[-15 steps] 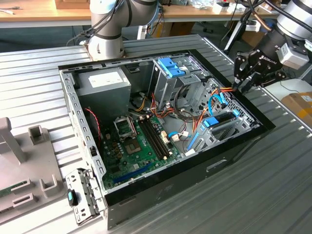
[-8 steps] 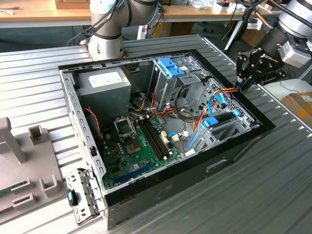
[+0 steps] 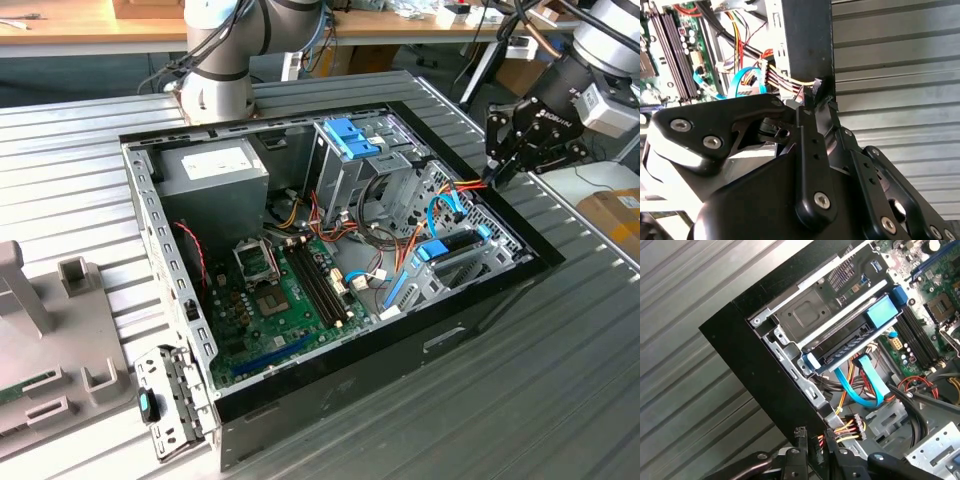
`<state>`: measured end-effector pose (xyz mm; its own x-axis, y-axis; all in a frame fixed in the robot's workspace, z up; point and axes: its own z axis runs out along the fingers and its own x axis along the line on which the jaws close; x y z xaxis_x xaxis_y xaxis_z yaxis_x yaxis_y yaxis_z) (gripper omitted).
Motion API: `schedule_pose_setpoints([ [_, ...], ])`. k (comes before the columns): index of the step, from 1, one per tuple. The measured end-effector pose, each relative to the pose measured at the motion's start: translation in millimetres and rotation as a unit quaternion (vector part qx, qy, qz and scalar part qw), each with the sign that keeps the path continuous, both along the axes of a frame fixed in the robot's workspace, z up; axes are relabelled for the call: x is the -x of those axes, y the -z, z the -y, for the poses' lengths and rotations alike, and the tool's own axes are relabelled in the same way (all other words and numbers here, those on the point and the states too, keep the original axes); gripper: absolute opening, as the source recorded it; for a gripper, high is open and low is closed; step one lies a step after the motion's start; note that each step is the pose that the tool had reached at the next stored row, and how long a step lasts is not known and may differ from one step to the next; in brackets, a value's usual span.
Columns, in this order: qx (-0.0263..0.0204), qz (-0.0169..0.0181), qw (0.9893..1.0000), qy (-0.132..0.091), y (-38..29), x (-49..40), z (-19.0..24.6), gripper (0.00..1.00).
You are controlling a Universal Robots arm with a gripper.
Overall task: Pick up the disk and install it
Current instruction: 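Insert the first disk wire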
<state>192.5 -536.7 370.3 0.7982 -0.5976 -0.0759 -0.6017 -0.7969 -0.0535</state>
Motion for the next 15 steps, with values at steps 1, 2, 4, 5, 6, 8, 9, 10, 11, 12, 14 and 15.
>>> schedule_pose_setpoints([
  [1,0.0,0.0,1.0,-0.006,0.4,-0.1,2.9,0.27],
  [2,-0.0001,0.0,1.0,-0.006,1.0,-0.1,4.5,0.27],
  [4,0.0,0.0,1.0,-0.006,1.8,1.8,7.9,0.27],
  [5,-0.0001,0.0,1.0,-0.006,2.1,3.2,8.0,0.27],
  [6,-0.0001,0.0,1.0,-0.006,2.3,4.0,8.1,0.27],
  [8,0.0,0.0,1.0,-0.006,2.9,4.4,8.1,0.27],
  [9,0.0,0.0,1.0,-0.006,3.3,4.4,8.0,0.27],
  [10,0.0001,0.0,1.0,-0.006,3.8,4.5,8.1,0.27],
  [11,0.0,0.0,1.0,-0.006,4.2,4.5,8.1,0.27],
  [12,0.0,0.0,1.0,-0.006,4.2,4.5,8.1,0.27],
  [14,0.0,0.0,1.0,-0.006,4.3,4.5,8.1,0.27],
  [15,0.0,0.0,1.0,-0.006,4.3,4.5,8.1,0.27],
])
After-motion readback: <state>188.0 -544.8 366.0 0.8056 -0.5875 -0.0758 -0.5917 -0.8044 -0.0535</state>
